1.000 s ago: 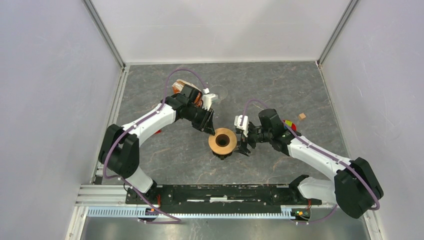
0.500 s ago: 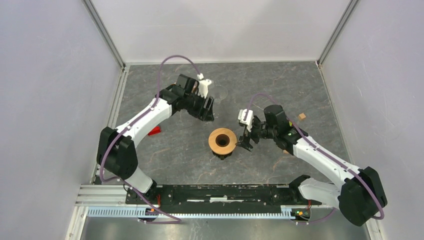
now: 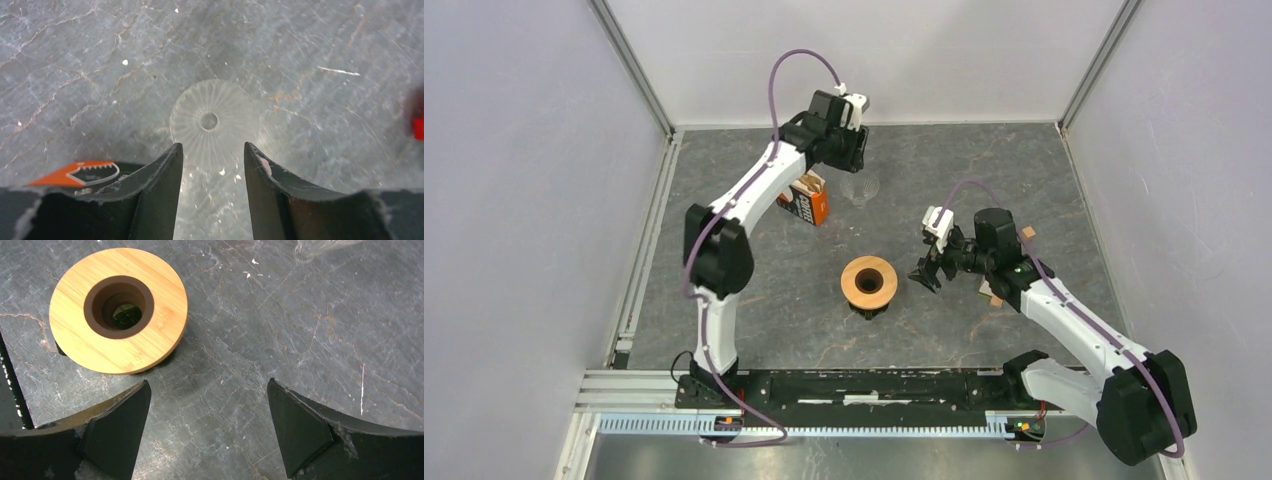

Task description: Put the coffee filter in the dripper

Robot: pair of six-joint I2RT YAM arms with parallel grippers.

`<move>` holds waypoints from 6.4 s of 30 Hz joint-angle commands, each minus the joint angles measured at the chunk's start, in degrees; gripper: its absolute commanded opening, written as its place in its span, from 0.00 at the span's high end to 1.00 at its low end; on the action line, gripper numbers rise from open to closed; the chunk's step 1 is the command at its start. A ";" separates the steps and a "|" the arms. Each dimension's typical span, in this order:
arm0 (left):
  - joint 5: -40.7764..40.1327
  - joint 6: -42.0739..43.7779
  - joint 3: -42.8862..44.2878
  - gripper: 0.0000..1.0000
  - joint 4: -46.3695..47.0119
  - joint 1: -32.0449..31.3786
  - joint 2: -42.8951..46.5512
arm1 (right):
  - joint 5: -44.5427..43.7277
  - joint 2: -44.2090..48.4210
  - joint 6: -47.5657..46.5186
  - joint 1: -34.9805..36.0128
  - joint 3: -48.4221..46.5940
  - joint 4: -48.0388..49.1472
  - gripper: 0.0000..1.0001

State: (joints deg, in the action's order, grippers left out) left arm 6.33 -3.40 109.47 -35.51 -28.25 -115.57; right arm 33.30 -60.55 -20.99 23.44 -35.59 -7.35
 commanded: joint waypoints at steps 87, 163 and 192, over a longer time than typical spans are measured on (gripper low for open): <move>23.20 -9.88 -36.78 0.98 0.76 -5.46 33.75 | 13.87 -4.03 8.73 -1.28 -25.28 -9.45 0.18; 18.98 -6.35 -40.08 0.98 1.33 -9.03 31.80 | 10.62 -13.04 9.04 6.85 -13.10 -2.90 0.28; 16.90 -4.78 -45.13 0.98 4.39 -9.64 31.80 | 6.98 -16.62 7.92 7.41 -11.67 -2.50 0.40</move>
State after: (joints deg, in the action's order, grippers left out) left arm 25.54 -12.27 66.37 -32.18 -37.36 -84.33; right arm 43.27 -75.92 -11.75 30.61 -48.18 -10.07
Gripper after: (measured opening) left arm 0.045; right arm 0.609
